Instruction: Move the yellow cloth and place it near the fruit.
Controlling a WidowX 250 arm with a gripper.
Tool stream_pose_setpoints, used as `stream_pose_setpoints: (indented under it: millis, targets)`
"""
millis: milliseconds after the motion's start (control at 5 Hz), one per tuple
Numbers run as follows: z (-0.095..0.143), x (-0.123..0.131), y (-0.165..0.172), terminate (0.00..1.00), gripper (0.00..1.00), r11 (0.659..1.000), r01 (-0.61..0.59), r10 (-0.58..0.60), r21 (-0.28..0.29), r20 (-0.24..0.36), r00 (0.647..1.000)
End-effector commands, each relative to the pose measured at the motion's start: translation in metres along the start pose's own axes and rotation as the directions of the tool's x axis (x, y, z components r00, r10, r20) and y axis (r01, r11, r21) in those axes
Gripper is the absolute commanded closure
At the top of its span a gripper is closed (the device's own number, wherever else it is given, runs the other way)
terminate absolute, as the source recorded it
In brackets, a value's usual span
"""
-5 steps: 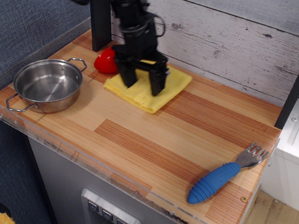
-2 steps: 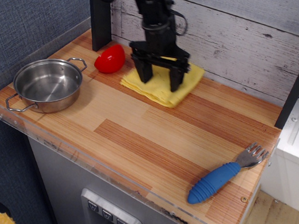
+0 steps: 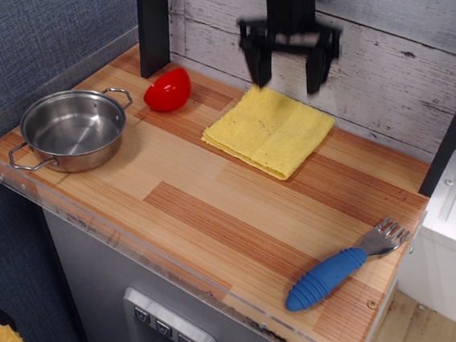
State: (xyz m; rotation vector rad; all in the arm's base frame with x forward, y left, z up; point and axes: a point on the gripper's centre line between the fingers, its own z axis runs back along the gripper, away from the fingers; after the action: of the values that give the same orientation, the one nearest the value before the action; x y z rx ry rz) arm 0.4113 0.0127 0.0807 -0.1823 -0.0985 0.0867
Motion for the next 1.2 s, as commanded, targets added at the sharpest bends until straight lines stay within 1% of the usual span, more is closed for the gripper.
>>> stream_pose_setpoints:
  millis: [0,200,400,600,800,1000]
  targets:
    - [0.062,-0.009,-0.018,0.00,0.00,0.998,0.009,-0.013,0.056,0.079,0.997]
    - [0.073,-0.055,-0.028,0.00,0.00,0.993,0.036,-0.044,0.109,0.076,0.996]
    - [0.073,-0.090,-0.034,0.00,0.00,0.984,0.063,-0.077,0.166,0.085,0.993]
    - [0.073,-0.118,-0.033,0.00,0.00,0.984,0.063,-0.081,0.169,0.105,0.991]
    - [0.071,-0.125,-0.033,0.00,0.00,0.983,0.093,-0.110,0.158,0.106,0.988]
    - [0.066,-0.125,-0.028,0.00,0.00,0.986,0.114,-0.124,0.120,0.076,0.989]
